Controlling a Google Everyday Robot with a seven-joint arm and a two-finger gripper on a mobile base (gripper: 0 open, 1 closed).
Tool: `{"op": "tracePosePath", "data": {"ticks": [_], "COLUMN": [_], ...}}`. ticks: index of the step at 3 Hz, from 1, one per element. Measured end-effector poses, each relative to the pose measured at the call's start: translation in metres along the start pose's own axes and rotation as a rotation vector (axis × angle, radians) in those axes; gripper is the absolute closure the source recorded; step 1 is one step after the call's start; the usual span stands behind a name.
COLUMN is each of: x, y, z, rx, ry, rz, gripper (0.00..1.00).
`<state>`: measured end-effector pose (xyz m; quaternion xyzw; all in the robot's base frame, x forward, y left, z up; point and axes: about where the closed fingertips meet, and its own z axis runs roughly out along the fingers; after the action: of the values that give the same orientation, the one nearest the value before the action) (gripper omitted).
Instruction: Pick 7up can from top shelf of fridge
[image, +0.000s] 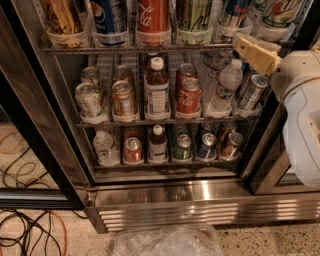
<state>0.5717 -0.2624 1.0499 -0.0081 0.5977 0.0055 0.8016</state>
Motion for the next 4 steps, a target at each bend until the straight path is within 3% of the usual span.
{"op": "tracePosePath", "data": {"ticks": [2,4], "x": [0.0,0.002], "y": [0.0,0.0], "z": [0.0,0.025], "rx": [0.0,0.006], "ry": [0.0,-0.002], "rz": [0.0,0.006], "gripper": [0.27,0.3]}}
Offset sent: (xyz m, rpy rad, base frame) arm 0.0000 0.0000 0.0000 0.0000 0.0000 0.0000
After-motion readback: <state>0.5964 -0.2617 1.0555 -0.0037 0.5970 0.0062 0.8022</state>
